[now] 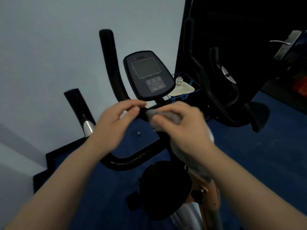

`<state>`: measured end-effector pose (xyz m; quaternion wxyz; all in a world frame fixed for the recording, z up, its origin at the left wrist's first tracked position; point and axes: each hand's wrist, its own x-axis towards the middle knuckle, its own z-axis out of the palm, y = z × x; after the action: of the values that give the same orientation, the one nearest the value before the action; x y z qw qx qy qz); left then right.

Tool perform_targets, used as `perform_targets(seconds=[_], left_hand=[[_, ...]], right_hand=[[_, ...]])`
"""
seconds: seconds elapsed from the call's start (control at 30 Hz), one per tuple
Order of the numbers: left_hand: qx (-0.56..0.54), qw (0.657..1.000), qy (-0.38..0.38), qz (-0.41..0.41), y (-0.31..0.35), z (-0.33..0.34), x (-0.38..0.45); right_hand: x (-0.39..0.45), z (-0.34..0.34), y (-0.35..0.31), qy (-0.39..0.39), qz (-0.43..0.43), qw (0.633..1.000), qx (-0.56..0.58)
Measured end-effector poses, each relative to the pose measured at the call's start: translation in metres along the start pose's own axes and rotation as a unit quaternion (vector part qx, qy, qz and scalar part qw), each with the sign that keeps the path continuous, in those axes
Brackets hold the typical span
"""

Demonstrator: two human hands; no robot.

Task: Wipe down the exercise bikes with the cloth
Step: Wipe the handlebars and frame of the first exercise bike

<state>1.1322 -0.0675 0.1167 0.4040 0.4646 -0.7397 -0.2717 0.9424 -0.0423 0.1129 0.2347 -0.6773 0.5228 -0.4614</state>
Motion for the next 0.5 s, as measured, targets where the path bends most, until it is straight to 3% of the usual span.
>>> perform_targets(seconds=[0.1,0.23,0.33,0.5], left_hand=[[0.039,0.995,0.091,0.007,-0.005,-0.031,-0.008],[0.141,0.982,0.109,0.069,-0.022,-0.066,-0.016],[0.268,0.952,0.071,0.131,-0.043,-0.079,-0.014],[0.207,0.97,0.057,0.118,-0.064,-0.093,-0.001]], right_hand=[[-0.007,0.03,-0.005,-0.172,-0.139,0.968,-0.122],[-0.004,0.013,0.005,-0.309,-0.186,0.918,-0.166],[-0.009,0.007,0.007,-0.355,-0.166,0.903,-0.176],[-0.018,0.059,-0.024,-0.411,-0.035,0.888,-0.202]])
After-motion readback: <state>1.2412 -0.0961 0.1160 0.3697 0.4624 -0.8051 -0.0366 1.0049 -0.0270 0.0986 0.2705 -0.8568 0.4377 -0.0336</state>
